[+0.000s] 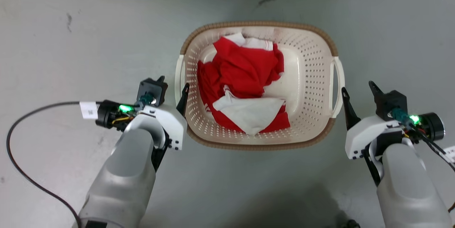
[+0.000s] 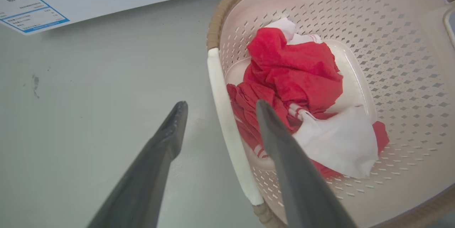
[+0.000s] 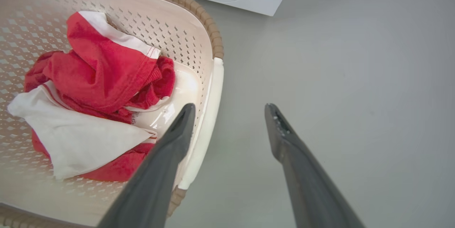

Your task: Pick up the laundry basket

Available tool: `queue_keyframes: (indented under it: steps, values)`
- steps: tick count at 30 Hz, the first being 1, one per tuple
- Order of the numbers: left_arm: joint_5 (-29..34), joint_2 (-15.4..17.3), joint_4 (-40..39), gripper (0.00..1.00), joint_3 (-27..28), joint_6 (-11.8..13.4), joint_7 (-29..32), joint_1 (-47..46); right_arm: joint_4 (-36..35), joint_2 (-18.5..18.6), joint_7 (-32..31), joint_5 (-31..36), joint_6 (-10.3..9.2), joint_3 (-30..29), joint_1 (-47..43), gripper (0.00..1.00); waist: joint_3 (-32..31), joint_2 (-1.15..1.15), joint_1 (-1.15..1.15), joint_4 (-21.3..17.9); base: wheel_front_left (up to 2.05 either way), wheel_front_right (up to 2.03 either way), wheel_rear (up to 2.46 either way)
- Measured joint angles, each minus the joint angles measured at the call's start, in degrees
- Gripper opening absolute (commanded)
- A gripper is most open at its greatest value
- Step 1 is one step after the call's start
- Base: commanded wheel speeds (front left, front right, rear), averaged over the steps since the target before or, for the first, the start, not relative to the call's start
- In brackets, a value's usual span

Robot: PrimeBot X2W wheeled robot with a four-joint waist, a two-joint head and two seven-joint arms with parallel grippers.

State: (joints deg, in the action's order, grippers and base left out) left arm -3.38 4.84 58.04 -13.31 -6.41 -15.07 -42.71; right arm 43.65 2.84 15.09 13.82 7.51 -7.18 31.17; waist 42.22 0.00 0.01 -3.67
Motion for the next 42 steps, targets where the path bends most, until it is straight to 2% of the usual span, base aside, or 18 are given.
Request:
queue_keyframes:
  steps: [8,20,21,22,23,24,25,29,33,42]
  values:
    - [-0.49,-0.07,6.05,1.00,-1.57,-0.53,-0.01,-5.62,6.14,0.00,-0.01,1.92,0.00,-0.02,5.33,1.00,4.75,0.00,0.00,0.07,0.00,0.00,0.00]
    - [-1.08,-0.35,12.30,1.00,-4.53,-0.93,-0.01,-10.82,13.22,0.01,-0.01,3.87,0.00,-0.71,10.89,1.00,8.14,0.00,0.00,0.28,0.00,0.00,0.00]
    - [-1.26,-0.38,12.63,1.00,-4.74,-0.96,-0.01,-11.10,13.70,0.00,-0.01,3.86,0.00,-0.68,11.17,0.96,8.37,0.00,0.00,0.33,0.00,0.00,0.00]
    - [-1.44,-0.43,12.93,1.00,-4.90,-0.98,-0.01,-11.39,13.81,-0.01,0.00,3.85,0.00,-0.69,11.35,0.18,8.58,0.00,-0.01,0.37,0.00,0.00,0.00]
    - [-1.45,-0.52,13.27,0.47,-5.36,-0.98,-0.01,-11.59,13.97,0.00,-0.01,3.88,0.00,-0.69,11.54,0.00,8.76,0.00,0.00,0.39,0.00,0.00,0.00]
    - [-1.46,-0.59,13.59,0.07,-5.82,-0.98,-0.02,-11.71,14.24,0.00,0.00,3.87,0.00,-0.68,11.79,0.00,8.91,0.00,0.00,0.41,0.00,0.00,0.00]
    - [-1.65,-0.68,13.83,0.00,-6.28,-0.99,-0.07,-11.79,14.45,0.01,0.00,3.81,0.00,-0.57,12.05,0.00,9.03,0.00,0.00,0.45,0.00,0.00,0.00]
    - [-3.50,-1.80,14.41,0.00,-8.11,-0.91,0.19,-11.88,14.86,-0.27,0.07,3.78,0.04,-0.18,12.37,0.00,8.97,0.00,-0.01,0.53,0.00,0.00,0.00]
    - [-5.17,-1.60,14.97,0.00,-9.66,-0.90,0.34,-11.84,16.17,-0.55,0.01,3.81,0.04,-0.03,12.27,0.00,7.83,0.00,-0.01,0.79,0.00,0.00,0.00]
    - [-9.76,-1.72,15.51,0.00,-12.84,-0.83,2.23,-8.43,20.94,-0.49,0.01,3.52,0.04,1.25,10.90,0.00,1.39,0.00,-0.01,1.32,0.00,0.00,0.00]
